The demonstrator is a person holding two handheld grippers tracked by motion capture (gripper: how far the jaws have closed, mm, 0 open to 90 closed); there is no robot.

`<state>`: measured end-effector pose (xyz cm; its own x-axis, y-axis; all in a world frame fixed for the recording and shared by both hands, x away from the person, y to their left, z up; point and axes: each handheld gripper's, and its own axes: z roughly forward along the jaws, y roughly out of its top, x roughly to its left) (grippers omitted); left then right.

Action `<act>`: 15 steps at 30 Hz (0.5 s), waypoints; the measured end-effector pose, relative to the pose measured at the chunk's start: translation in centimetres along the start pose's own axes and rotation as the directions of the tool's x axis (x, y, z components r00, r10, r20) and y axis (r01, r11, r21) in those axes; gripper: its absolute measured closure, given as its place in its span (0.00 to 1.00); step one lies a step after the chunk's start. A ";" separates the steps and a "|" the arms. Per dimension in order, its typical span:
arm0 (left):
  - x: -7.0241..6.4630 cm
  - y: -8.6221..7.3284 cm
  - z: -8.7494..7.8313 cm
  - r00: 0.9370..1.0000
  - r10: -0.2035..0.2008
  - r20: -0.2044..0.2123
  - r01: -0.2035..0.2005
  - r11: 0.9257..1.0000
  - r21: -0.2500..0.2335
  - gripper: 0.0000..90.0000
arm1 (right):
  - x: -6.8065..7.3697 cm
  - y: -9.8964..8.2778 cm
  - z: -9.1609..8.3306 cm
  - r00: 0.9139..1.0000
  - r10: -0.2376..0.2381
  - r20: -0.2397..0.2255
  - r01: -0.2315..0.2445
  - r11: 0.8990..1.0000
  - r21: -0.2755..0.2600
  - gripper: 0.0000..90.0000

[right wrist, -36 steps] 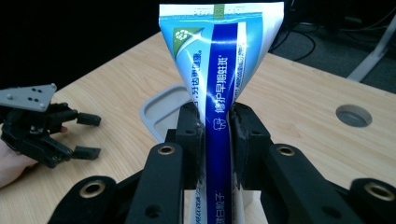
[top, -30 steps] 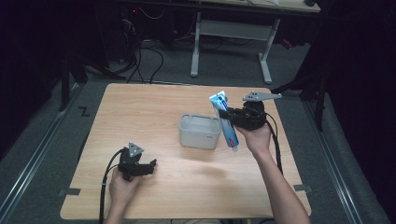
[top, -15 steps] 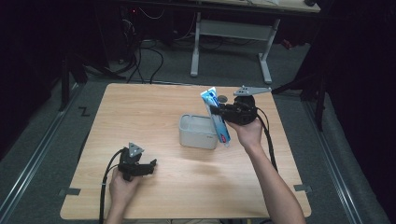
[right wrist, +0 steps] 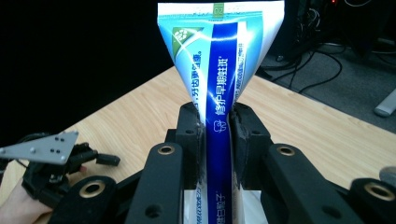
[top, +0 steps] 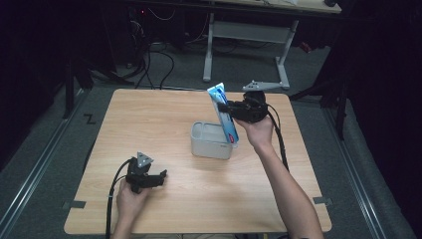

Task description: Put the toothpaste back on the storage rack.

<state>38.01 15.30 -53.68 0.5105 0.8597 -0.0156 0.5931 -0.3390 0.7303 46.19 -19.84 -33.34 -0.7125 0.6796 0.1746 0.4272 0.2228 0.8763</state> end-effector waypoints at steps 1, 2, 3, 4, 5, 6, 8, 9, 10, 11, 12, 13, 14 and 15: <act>0.0 0.0 0.0 1.000 0.000 0.000 0.000 1.000 0.000 0.20 | 0.0 0.2 0.2 1.000 0.003 -0.004 -0.003 1.000 -0.005 0.83; 0.0 0.0 0.0 1.000 0.000 0.000 0.000 1.000 0.000 0.20 | 0.0 0.4 0.3 1.000 0.003 -0.004 -0.003 1.000 -0.008 0.83; 0.0 0.0 0.0 1.000 0.000 0.000 0.000 1.000 0.000 0.20 | 0.0 0.6 0.5 1.000 0.001 -0.004 -0.001 1.000 -0.014 0.83; 0.0 0.0 0.0 1.000 0.000 0.000 0.000 1.000 0.000 0.20 | 0.0 0.8 0.6 1.000 -0.001 -0.005 0.001 1.000 -0.018 0.83; 0.0 0.0 0.0 1.000 0.000 0.000 0.000 1.000 0.000 0.20 | 0.0 1.0 0.8 1.000 -0.001 -0.004 0.001 1.000 -0.020 0.83; 0.0 0.0 0.0 1.000 0.000 0.000 0.000 1.000 0.000 0.20 | 0.0 1.2 0.9 1.000 -0.003 -0.006 0.003 1.000 -0.025 0.83; 0.0 0.0 0.0 1.000 0.000 0.000 0.000 1.000 0.000 0.20 | 0.0 1.5 1.2 1.000 -0.002 -0.001 0.002 1.000 -0.031 0.83; 0.0 0.0 0.0 1.000 0.000 0.000 0.000 1.000 0.000 0.20 | 0.0 1.6 1.4 1.000 -0.002 -0.002 0.001 0.999 -0.035 0.83; 0.0 0.0 0.0 1.000 0.000 0.000 0.000 1.000 0.000 0.20 | 0.0 1.7 1.5 1.000 -0.002 0.000 0.002 0.999 -0.042 0.83; 0.0 0.0 0.0 1.000 0.000 0.000 0.000 1.000 0.000 0.20 | 0.0 1.7 1.7 1.000 0.001 0.000 -0.001 0.999 -0.043 0.83; 0.0 0.0 0.0 1.000 0.000 0.000 0.000 1.000 0.000 0.20 | 0.0 1.8 1.9 1.000 0.000 0.007 0.000 0.999 -0.040 0.83; 0.0 0.0 0.0 1.000 0.002 0.000 -0.002 1.000 0.002 0.20 | 0.0 1.8 2.1 1.000 -0.002 0.010 0.003 0.999 -0.039 0.83; 0.0 0.0 0.0 1.000 0.002 -0.001 -0.002 1.000 0.001 0.20 | 0.0 1.9 2.3 1.000 -0.001 0.010 0.002 0.999 -0.040 0.83; 0.0 0.0 0.0 1.000 0.002 0.000 -0.002 1.000 0.002 0.20 | 0.0 1.9 2.5 1.000 -0.001 0.007 0.001 0.999 -0.042 0.83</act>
<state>38.01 15.31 -53.67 0.5114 0.8592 -0.0140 0.5932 -0.3412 0.7292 48.43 -17.69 -32.83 -0.7089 0.6843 0.1705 0.4023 0.1938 0.8948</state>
